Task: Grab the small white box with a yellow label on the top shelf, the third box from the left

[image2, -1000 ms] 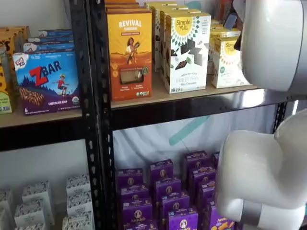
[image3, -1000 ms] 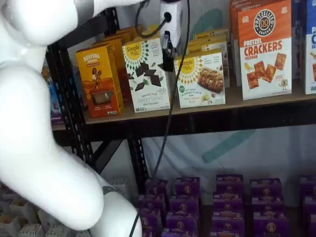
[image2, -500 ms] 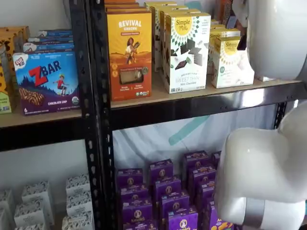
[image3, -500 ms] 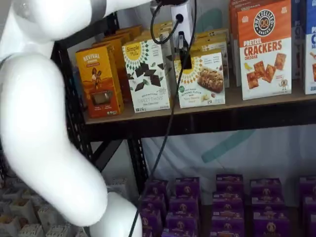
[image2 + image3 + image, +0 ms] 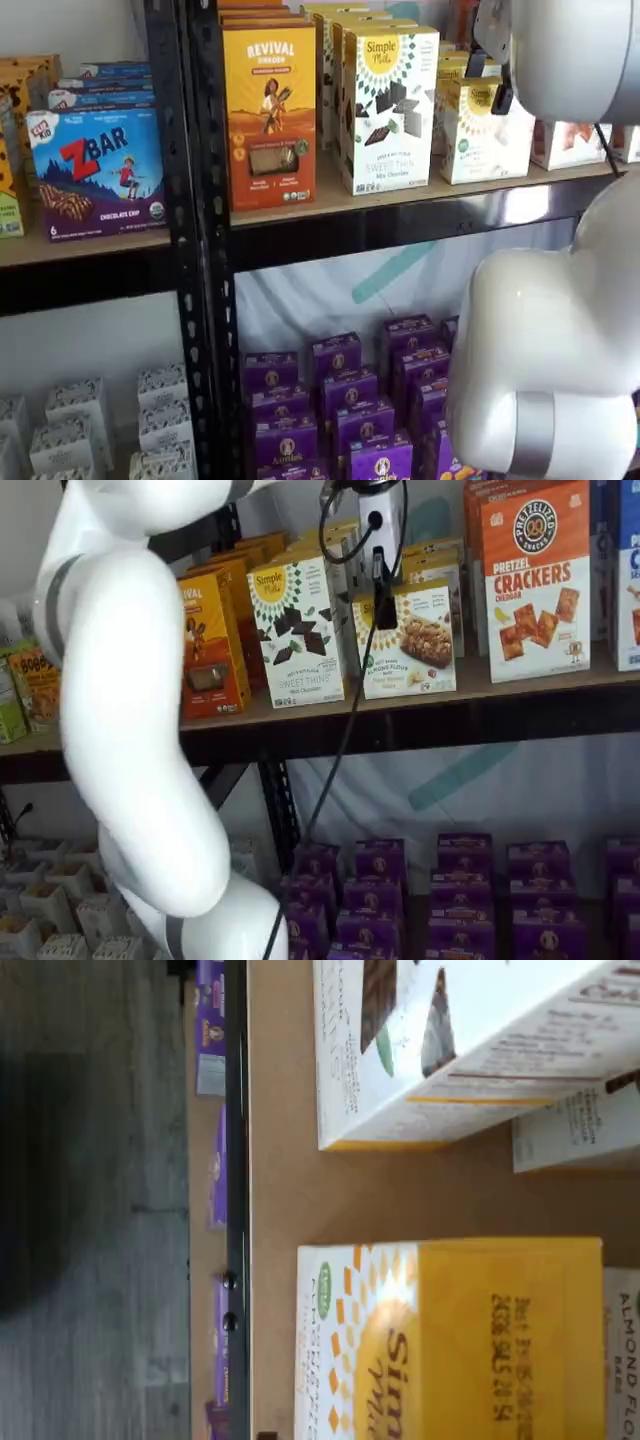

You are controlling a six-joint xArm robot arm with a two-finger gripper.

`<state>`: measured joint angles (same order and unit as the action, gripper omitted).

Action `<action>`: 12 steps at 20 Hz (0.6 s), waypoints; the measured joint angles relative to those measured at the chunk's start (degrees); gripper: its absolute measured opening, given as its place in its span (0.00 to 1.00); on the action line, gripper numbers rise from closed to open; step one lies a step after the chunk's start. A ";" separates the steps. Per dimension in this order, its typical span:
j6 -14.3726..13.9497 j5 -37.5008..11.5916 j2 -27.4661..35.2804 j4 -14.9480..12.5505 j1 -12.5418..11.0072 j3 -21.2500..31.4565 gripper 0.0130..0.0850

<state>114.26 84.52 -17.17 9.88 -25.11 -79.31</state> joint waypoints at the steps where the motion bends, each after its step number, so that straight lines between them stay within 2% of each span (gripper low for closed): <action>1: -0.11 0.27 0.51 -0.16 0.10 -0.43 1.00; 12: -2.71 8.04 5.80 -6.07 2.85 -5.51 1.00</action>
<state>111.56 92.56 -11.36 3.81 -22.26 -84.82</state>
